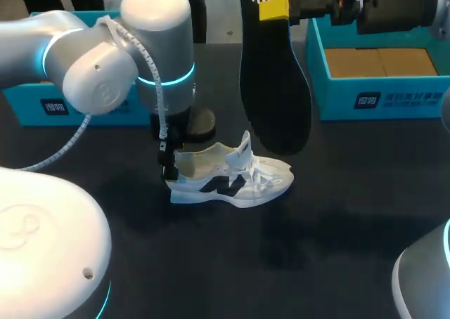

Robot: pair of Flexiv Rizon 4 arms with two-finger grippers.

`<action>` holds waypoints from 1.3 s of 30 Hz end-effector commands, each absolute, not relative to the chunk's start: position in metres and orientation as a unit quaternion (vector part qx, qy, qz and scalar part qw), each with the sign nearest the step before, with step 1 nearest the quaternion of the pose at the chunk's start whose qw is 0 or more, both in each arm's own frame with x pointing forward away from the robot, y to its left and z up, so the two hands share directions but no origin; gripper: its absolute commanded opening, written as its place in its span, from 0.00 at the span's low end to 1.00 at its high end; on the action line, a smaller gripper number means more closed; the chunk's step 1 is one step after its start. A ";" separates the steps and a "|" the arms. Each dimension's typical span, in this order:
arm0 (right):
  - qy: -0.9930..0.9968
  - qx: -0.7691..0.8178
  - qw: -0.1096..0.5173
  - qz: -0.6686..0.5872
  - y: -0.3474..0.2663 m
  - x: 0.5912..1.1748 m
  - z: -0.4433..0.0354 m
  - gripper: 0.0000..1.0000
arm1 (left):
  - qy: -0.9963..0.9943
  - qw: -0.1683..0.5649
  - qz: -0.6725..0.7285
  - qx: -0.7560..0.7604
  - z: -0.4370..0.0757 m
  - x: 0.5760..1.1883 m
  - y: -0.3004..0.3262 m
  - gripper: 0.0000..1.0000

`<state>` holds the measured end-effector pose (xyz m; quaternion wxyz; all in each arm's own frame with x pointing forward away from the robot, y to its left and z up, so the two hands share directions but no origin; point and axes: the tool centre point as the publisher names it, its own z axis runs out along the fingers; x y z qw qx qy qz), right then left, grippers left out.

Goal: Take the shoe out of the shoebox, open the shoe tongue, remove and reinsert the insole, then place the shoe into the shoebox

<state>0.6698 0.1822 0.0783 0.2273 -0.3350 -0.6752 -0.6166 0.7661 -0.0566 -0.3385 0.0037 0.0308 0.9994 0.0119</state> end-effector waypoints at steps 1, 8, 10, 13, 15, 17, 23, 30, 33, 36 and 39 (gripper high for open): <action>-0.676 -0.335 0.227 -0.616 0.186 0.672 0.078 0.00 | 0.999 0.005 0.011 0.031 -0.337 0.765 -0.055 1.00; -0.676 -0.335 0.227 -0.616 0.186 0.672 0.078 0.00 | 0.999 0.005 -0.006 0.034 -0.330 0.768 -0.062 1.00; -0.676 -0.335 0.227 -0.616 0.186 0.672 0.078 0.00 | 0.999 0.011 -0.013 0.033 -0.324 0.770 -0.065 1.00; -0.676 -0.335 0.227 -0.616 0.186 0.672 0.078 0.00 | 0.999 0.012 -0.023 0.035 -0.318 0.777 -0.072 1.00; -0.676 -0.335 0.227 -0.616 0.186 0.672 0.078 0.00 | 0.999 0.013 -0.027 0.030 -0.319 0.785 -0.077 1.00; -0.676 -0.335 0.227 -0.616 0.186 0.672 0.078 0.00 | 0.999 0.007 -0.036 0.028 -0.319 0.793 -0.085 1.00; -0.676 -0.335 0.227 -0.616 0.186 0.672 0.078 0.00 | 0.999 -0.004 -0.048 0.023 -0.335 0.809 -0.110 1.00; -0.676 -0.335 0.227 -0.616 0.186 0.672 0.078 0.00 | 0.998 -0.016 -0.048 0.024 -0.358 0.821 -0.131 1.00; -0.676 -0.335 0.227 -0.616 0.186 0.672 0.078 0.00 | 0.999 -0.016 -0.044 0.023 -0.367 0.823 -0.137 1.00; -0.676 -0.335 0.227 -0.616 0.186 0.672 0.078 0.00 | 0.999 -0.021 -0.044 0.022 -0.373 0.824 -0.140 1.00; -0.676 -0.335 0.227 -0.616 0.186 0.672 0.078 0.00 | 0.998 -0.023 -0.045 0.024 -0.378 0.823 -0.140 1.00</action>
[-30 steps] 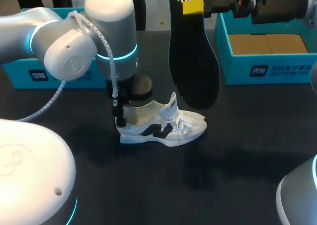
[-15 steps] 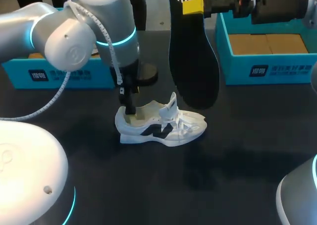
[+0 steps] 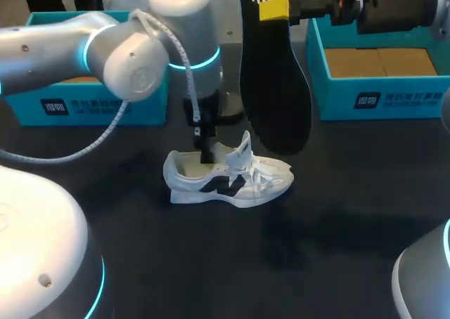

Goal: Take the shoe out of the shoebox, open the shoe tongue, remove and reinsert the insole, then place the shoe into the shoebox

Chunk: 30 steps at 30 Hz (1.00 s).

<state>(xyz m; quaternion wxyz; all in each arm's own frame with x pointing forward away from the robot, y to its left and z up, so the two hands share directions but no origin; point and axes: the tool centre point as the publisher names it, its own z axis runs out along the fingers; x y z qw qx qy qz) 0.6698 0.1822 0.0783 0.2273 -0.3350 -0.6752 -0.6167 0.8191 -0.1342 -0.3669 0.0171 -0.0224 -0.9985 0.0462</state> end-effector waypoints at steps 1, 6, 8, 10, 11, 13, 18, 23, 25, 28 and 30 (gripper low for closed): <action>-0.676 -0.335 0.227 -0.616 0.186 0.672 0.078 0.00 | -0.998 0.025 0.046 -0.025 -0.380 0.823 -0.140 0.99; -0.676 -0.335 0.227 -0.616 0.186 0.672 0.078 0.00 | -0.998 0.030 0.049 -0.030 -0.382 0.822 -0.141 0.43; -0.676 -0.335 0.227 -0.616 0.186 0.672 0.078 0.00 | -0.998 0.033 0.051 -0.034 -0.382 0.821 -0.141 0.20; -0.676 -0.335 0.227 -0.616 0.186 0.672 0.078 0.00 | -0.997 0.038 0.053 -0.039 -0.381 0.819 -0.141 0.00; -0.676 -0.335 0.227 -0.616 0.186 0.672 0.078 0.00 | -0.997 0.039 0.052 -0.041 -0.381 0.817 -0.140 0.00; -0.676 -0.335 0.227 -0.616 0.186 0.672 0.078 0.00 | -0.997 0.043 0.051 -0.044 -0.382 0.815 -0.139 0.00; -0.676 -0.335 0.227 -0.616 0.186 0.672 0.078 0.00 | -0.996 0.050 0.051 -0.053 -0.384 0.811 -0.138 0.00; -0.676 -0.335 0.227 -0.616 0.186 0.672 0.078 0.00 | -0.995 0.059 0.053 -0.067 -0.384 0.808 -0.138 0.00; -0.676 -0.335 0.227 -0.616 0.186 0.672 0.078 0.00 | -0.994 0.062 0.056 -0.074 -0.383 0.807 -0.138 0.00; -0.676 -0.335 0.227 -0.616 0.186 0.672 0.078 0.00 | -0.991 0.068 0.061 -0.093 -0.379 0.807 -0.137 0.00; -0.676 -0.335 0.227 -0.616 0.186 0.672 0.078 0.00 | -0.986 0.085 0.065 -0.124 -0.375 0.806 -0.135 0.00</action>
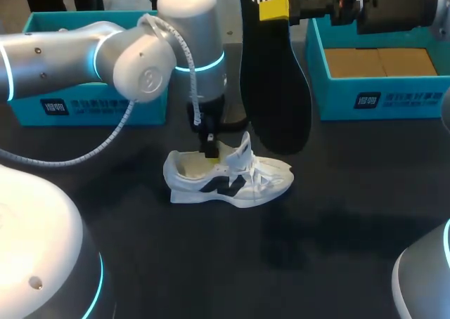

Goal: Take the shoe out of the shoebox, open the shoe tongue, remove and reinsert the insole, then place the shoe into the shoebox

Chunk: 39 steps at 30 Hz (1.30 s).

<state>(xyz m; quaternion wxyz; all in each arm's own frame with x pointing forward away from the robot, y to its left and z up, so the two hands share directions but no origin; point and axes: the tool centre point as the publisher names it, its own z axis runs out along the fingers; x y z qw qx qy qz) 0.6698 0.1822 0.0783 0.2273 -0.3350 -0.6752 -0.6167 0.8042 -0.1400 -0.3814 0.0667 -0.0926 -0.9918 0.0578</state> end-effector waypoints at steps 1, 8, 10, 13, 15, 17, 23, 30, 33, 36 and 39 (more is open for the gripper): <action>-0.676 -0.335 0.227 -0.616 0.186 0.672 0.078 0.00 | -0.986 0.083 0.063 -0.131 -0.373 0.806 -0.134 0.00; -0.676 -0.335 0.227 -0.616 0.186 0.672 0.078 0.00 | -0.963 0.118 0.035 -0.241 -0.360 0.805 -0.126 0.00; -0.676 -0.335 0.227 -0.616 0.186 0.672 0.078 0.00 | -0.955 0.127 0.031 -0.266 -0.357 0.805 -0.124 0.00; -0.676 -0.335 0.227 -0.616 0.186 0.672 0.078 0.00 | -0.944 0.137 0.026 -0.300 -0.355 0.806 -0.123 0.00; -0.676 -0.335 0.227 -0.616 0.186 0.672 0.078 0.00 | -0.930 0.145 0.022 -0.337 -0.353 0.807 -0.122 0.00; -0.676 -0.335 0.227 -0.616 0.186 0.672 0.078 0.00 | -0.911 0.152 0.015 -0.382 -0.352 0.808 -0.119 0.00; -0.676 -0.335 0.227 -0.616 0.186 0.672 0.078 0.00 | -0.860 0.158 0.026 -0.484 -0.348 0.818 -0.114 0.00; -0.676 -0.335 0.227 -0.616 0.186 0.672 0.078 0.00 | -0.792 0.129 0.032 -0.596 -0.343 0.829 -0.108 0.00; -0.676 -0.335 0.227 -0.616 0.186 0.672 0.078 0.00 | -0.763 0.111 0.023 -0.636 -0.345 0.828 -0.106 0.00; -0.676 -0.335 0.227 -0.616 0.186 0.672 0.078 0.00 | -0.742 0.101 0.013 -0.662 -0.346 0.824 -0.106 0.00; -0.676 -0.335 0.227 -0.616 0.186 0.672 0.078 0.00 | -0.735 0.093 0.013 -0.672 -0.346 0.822 -0.107 0.00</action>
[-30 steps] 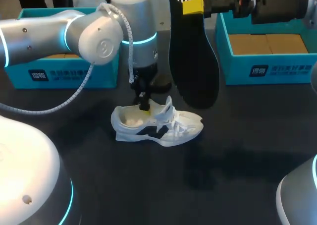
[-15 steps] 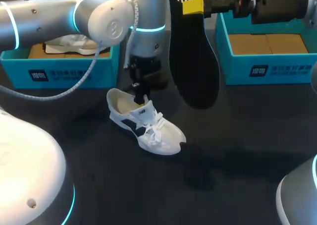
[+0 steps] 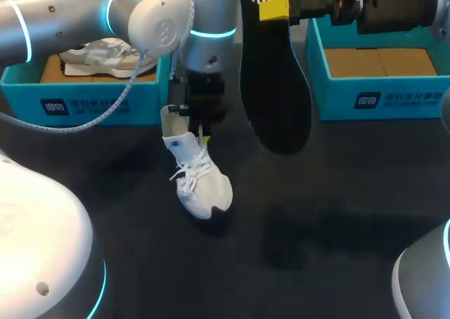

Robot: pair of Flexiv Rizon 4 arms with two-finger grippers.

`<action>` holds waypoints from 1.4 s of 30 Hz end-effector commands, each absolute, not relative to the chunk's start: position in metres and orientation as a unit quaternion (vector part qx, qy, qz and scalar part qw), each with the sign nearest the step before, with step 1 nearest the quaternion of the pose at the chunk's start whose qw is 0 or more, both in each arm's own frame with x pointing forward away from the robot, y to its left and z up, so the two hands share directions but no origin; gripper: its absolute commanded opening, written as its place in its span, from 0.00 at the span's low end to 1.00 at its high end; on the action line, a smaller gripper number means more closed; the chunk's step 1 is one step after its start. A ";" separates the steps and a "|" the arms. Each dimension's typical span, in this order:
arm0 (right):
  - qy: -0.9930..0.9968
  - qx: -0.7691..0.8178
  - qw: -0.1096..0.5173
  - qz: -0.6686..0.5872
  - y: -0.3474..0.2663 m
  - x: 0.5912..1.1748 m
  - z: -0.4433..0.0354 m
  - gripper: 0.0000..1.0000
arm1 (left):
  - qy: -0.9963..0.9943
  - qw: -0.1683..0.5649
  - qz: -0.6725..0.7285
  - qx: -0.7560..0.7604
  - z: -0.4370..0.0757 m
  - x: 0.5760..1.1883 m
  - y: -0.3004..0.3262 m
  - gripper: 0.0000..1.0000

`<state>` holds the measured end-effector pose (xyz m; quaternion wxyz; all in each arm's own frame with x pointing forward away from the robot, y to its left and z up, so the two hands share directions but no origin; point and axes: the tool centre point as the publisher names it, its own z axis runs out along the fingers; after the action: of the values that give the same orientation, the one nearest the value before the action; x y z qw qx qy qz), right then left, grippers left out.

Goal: Take the shoe out of the shoebox, open the shoe tongue, remove and reinsert the insole, then place the shoe into the shoebox

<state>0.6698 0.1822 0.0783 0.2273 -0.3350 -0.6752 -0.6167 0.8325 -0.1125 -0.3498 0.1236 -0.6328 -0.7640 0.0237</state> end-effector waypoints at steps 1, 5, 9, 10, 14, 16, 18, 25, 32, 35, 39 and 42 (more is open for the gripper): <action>-0.676 -0.335 0.227 -0.616 0.186 0.672 0.078 0.00 | -0.735 0.093 0.013 -0.672 -0.346 0.822 -0.107 0.00; -0.676 -0.335 0.227 -0.616 0.186 0.672 0.078 0.00 | -0.735 0.093 0.013 -0.672 -0.346 0.822 -0.107 0.00; -0.676 -0.335 0.227 -0.616 0.186 0.672 0.078 0.00 | -0.735 0.093 0.013 -0.672 -0.346 0.822 -0.107 0.00; -0.676 -0.335 0.227 -0.616 0.186 0.672 0.078 0.00 | -0.735 0.093 0.013 -0.672 -0.346 0.822 -0.107 0.00; -0.676 -0.335 0.227 -0.616 0.186 0.672 0.078 0.00 | -0.735 0.093 0.013 -0.672 -0.346 0.822 -0.107 0.00; -0.676 -0.335 0.227 -0.616 0.186 0.672 0.078 0.00 | -0.735 0.093 0.013 -0.672 -0.346 0.822 -0.107 0.00; -0.676 -0.335 0.227 -0.616 0.186 0.672 0.078 0.00 | -0.735 0.093 0.013 -0.672 -0.346 0.822 -0.107 0.00; -0.676 -0.335 0.227 -0.616 0.186 0.672 0.078 0.00 | -0.710 0.100 0.000 -0.697 -0.348 0.825 -0.123 0.00; -0.676 -0.335 0.227 -0.616 0.186 0.672 0.078 0.00 | -0.689 0.101 -0.020 -0.717 -0.347 0.824 -0.155 0.00; -0.676 -0.335 0.227 -0.616 0.186 0.672 0.078 0.00 | -0.684 0.100 -0.026 -0.722 -0.348 0.824 -0.169 0.00; -0.676 -0.335 0.227 -0.616 0.186 0.672 0.078 0.00 | -0.678 0.102 -0.030 -0.727 -0.350 0.826 -0.182 0.00; -0.676 -0.335 0.227 -0.616 0.186 0.672 0.078 0.00 | -0.673 0.106 -0.036 -0.731 -0.352 0.828 -0.189 0.00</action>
<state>0.6698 0.1822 0.0783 0.2273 -0.3350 -0.6752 -0.6167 0.8239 -0.1791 -0.3503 0.0866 -0.7325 -0.6750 -0.0204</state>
